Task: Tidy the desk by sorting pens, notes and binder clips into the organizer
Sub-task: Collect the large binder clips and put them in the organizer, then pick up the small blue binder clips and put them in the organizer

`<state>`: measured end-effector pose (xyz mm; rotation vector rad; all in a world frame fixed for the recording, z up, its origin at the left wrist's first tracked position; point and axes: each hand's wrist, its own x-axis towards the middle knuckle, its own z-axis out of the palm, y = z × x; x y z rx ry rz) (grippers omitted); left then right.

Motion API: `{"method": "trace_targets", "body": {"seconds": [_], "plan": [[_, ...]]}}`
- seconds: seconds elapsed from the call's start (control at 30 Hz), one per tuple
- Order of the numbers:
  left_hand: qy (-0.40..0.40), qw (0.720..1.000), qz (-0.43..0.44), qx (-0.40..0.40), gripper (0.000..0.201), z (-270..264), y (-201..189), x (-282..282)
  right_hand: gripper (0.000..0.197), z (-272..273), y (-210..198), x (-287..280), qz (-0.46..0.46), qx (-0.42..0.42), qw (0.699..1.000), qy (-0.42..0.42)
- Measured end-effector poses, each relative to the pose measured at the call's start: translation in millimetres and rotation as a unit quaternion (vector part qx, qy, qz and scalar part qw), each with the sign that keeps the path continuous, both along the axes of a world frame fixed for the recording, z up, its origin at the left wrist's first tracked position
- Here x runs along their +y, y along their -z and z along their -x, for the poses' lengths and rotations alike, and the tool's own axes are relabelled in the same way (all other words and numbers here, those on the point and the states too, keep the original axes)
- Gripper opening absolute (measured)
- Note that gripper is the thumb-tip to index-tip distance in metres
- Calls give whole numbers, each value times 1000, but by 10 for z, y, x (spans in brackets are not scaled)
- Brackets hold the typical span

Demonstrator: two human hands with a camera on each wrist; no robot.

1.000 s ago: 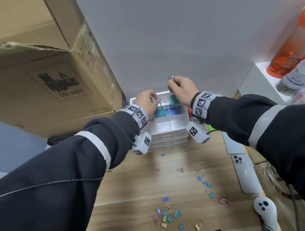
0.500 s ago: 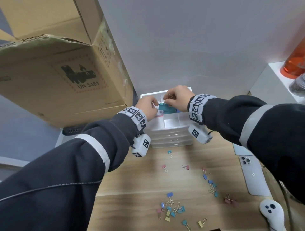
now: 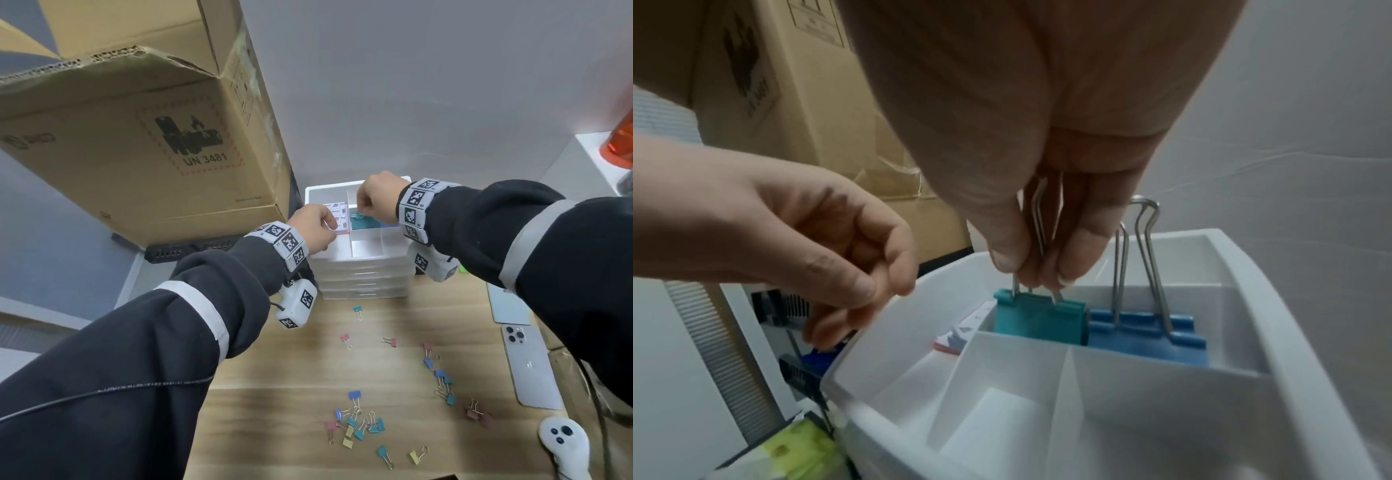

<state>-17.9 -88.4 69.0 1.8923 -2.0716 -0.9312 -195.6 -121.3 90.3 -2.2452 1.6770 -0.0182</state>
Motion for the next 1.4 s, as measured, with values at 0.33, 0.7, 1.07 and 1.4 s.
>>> {"method": "trace_targets", "body": {"seconds": [0.33, 0.7, 1.07, 1.4], "plan": [[-29, 999, -19, 17, 12, -301, 103, 235, 29, -100, 181, 54, 54, -70, 994, 61], [-14, 999, -39, 23, 7, -287, 258, 526, 29, 23, 222, 486, 154, -245, 949, 126], [31, 976, -209, -57, 5, -242, 1222, 1326, 12, 423, 1247, 1603, 66, -171, 976, 118], [25, 959, -264, -102, 15, -262, 1998, 1910, 22, 866, 2302, 2293, -194, 84, 950, 229]]}}
